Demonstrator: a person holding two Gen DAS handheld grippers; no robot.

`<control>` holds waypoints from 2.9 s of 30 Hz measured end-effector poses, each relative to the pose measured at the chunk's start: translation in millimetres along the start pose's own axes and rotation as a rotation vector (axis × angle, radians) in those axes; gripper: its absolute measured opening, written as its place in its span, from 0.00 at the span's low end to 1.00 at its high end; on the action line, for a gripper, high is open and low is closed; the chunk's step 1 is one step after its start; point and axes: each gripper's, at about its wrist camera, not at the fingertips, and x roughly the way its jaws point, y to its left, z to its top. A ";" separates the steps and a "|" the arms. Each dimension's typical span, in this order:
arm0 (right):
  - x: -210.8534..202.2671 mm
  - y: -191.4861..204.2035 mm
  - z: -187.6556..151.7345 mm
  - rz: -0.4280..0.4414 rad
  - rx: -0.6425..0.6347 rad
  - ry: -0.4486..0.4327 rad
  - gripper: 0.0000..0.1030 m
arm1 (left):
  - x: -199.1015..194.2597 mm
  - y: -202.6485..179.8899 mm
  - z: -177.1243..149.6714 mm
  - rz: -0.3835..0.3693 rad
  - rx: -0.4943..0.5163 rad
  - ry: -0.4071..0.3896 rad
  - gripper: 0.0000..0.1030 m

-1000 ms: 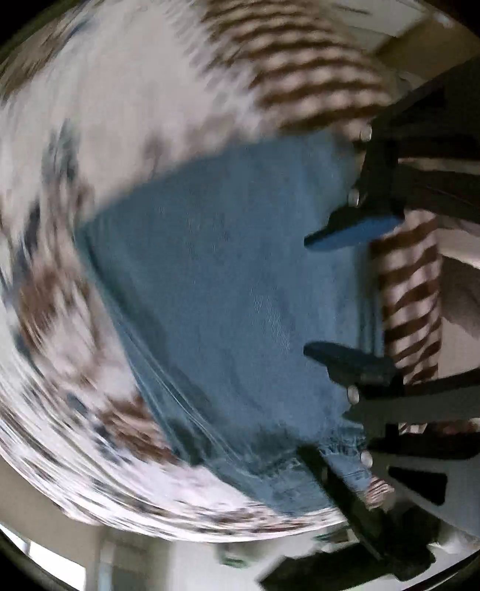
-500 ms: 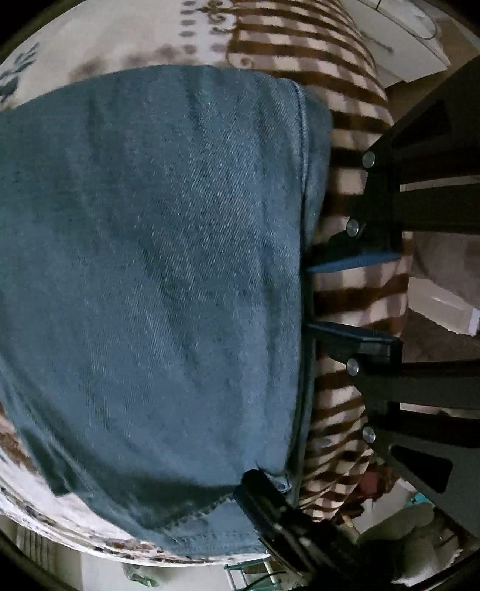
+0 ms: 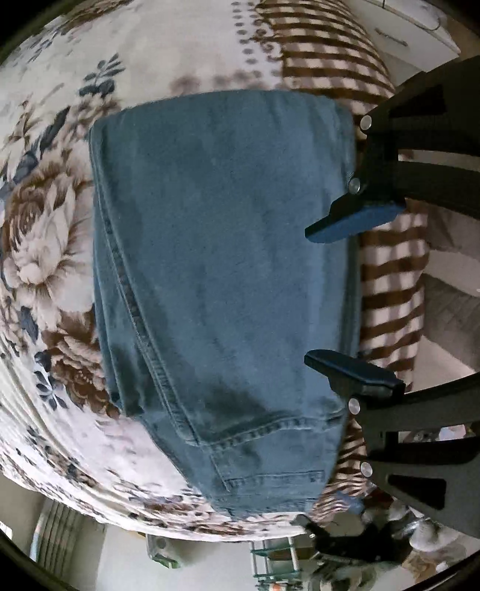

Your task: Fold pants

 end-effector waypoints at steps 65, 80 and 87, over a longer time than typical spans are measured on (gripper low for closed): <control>98.5 16.8 20.0 0.027 0.053 0.169 0.61 | 38.4 -5.3 25.2 -0.058 0.030 -0.161 0.37; 84.6 -25.1 15.3 0.062 0.067 0.135 0.61 | -73.0 -144.3 -103.3 -0.044 0.554 -0.386 0.19; 58.5 -84.8 13.8 0.065 0.129 0.102 0.61 | -44.8 -217.9 -198.4 -0.141 0.840 -0.276 0.18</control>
